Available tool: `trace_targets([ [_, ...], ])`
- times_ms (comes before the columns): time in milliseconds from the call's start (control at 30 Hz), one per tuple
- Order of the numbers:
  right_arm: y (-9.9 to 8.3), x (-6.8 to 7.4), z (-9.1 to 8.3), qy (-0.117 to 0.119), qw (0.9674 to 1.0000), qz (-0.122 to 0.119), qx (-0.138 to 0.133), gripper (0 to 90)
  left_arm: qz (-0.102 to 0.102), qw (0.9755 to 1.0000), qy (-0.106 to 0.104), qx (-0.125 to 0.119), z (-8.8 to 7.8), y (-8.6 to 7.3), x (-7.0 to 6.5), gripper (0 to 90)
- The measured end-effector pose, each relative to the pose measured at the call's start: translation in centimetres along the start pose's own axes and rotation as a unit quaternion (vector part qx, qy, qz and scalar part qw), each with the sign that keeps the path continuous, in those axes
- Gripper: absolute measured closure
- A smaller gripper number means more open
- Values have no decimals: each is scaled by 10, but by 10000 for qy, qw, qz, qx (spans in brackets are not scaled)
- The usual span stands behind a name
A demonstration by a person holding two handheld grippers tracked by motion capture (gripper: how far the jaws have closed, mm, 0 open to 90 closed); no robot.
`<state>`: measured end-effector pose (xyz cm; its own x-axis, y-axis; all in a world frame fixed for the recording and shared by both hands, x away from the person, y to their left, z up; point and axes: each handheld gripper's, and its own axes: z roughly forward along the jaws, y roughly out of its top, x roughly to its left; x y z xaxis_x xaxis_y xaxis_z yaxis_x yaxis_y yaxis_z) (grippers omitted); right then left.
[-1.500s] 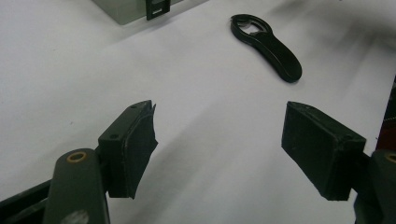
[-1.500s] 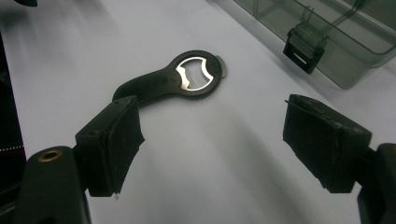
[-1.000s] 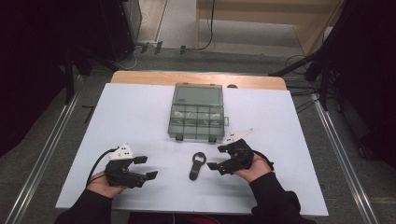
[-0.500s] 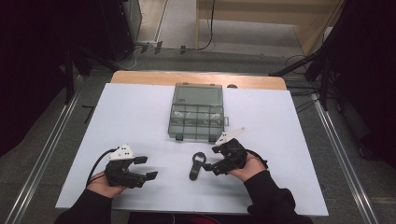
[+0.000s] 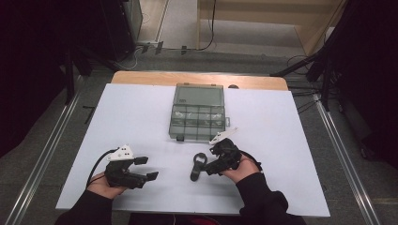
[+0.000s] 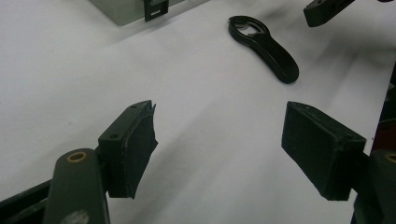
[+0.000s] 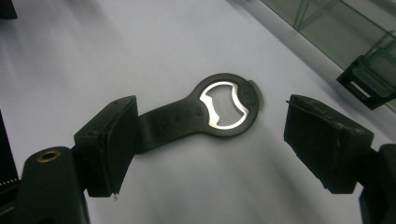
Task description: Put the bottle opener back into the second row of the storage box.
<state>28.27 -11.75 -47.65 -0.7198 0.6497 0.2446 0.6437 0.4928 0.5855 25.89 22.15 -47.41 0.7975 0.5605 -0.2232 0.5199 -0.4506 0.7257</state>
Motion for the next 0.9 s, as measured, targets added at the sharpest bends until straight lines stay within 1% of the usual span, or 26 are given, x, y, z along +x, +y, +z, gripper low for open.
trace_targets([
  [67,3,2,2,8,9999,142,53,195,-7,10000,-11,-11,0,0,0,257],
  [100,4,4,4,-27,9998,182,77,194,-6,10000,-7,-20,0,0,0,257],
  [300,11,12,10,-208,9990,349,197,188,-20,10000,-23,-45,-1,0,0,257],
  [400,13,14,14,-262,9983,476,231,183,29,10000,-36,-55,-2,2,-2,257],
  [500,14,17,17,-345,9973,593,274,178,7,9999,-101,-13,-1,3,-2,257],
  [600,16,19,20,-435,9963,639,371,174,30,9999,-145,-19,-1,3,-2,257],
  [667,17,20,20,-536,9949,740,418,170,62,9999,-135,0,-1,4,-2,257],
  [733,17,21,20,-641,9936,817,437,168,131,9998,-169,26,-1,4,-2,257],
  [767,17,21,20,-686,9923,919,465,167,151,9997,-170,36,0,5,-2,257],
  [900,19,23,21,-802,9894,1112,480,164,209,9996,-207,34,1,6,-3,257],
])
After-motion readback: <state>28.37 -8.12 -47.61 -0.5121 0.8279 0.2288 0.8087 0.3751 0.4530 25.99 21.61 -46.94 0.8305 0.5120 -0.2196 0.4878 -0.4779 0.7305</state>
